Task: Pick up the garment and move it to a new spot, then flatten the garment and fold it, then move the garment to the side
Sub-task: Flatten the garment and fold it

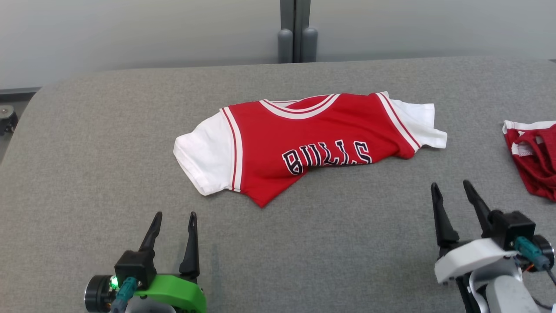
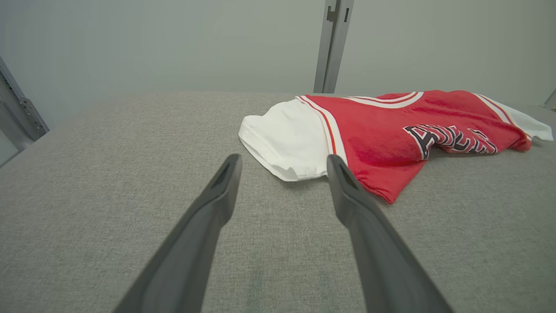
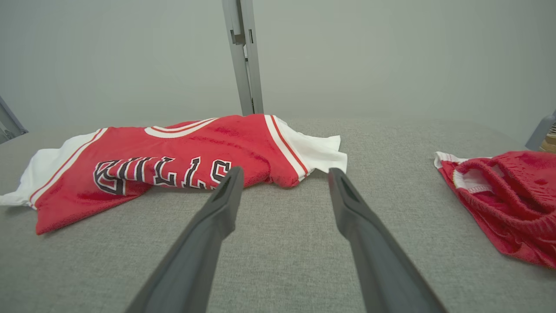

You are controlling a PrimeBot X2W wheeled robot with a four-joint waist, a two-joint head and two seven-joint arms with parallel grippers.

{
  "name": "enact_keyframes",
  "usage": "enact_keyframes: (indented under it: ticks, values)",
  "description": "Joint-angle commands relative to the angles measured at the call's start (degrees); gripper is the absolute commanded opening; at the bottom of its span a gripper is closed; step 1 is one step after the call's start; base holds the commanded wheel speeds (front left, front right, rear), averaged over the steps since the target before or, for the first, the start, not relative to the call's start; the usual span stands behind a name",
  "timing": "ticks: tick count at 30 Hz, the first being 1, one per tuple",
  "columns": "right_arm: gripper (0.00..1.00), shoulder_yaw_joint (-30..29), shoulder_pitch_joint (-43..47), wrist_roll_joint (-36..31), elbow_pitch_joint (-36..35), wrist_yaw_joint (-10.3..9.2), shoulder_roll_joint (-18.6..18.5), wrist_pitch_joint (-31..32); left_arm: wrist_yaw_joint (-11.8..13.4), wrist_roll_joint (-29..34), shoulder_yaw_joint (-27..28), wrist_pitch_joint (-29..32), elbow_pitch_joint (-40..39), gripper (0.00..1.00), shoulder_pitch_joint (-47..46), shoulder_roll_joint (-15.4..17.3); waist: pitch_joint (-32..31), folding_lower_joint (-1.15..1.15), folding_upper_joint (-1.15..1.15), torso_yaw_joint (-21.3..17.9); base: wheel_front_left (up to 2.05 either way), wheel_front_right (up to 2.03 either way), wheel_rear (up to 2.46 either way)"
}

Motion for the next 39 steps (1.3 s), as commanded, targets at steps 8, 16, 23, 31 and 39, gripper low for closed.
enact_keyframes:
  ticks: [8, 16, 23, 31, 39]
  values:
    - [1.00, 1.58, 5.15, 1.48, -0.55, -0.09, 0.05, -0.23, 0.80, -0.37, 0.36, -0.02, 0.41, 1.00, 1.88, 0.20, -0.52, 0.00, 0.00, -1.31, 0.00, 0.00, 0.00]
    - [1.00, 2.91, 1.76, 1.59, -1.51, -0.09, 0.07, -0.23, -0.15, 0.29, 1.71, -0.02, 4.08, 1.00, -4.51, 0.19, 3.04, 0.00, 0.00, -2.22, 0.00, 0.00, 0.00]
    - [1.00, 4.47, -2.00, 2.17, -2.59, -0.09, 0.08, -0.23, -2.02, 2.27, 3.53, -0.02, 13.63, 1.00, -18.62, 2.83, 8.17, 0.00, 0.00, -3.76, 0.00, 0.00, 0.00]
    - [1.00, 5.93, -4.56, 2.35, -3.78, -0.09, 0.09, -0.23, -3.07, 0.94, 2.32, 0.53, 30.82, 1.00, -35.11, 7.12, 13.13, 0.00, 0.00, -6.50, 0.00, 0.00, 0.00]
    - [1.00, 5.63, -4.82, 1.70, -3.32, -0.09, 0.10, -0.23, -3.05, -5.46, -5.91, 10.39, 42.94, 1.00, -45.19, 8.29, 14.67, 0.00, 0.00, -7.46, 0.00, 0.00, 0.00]
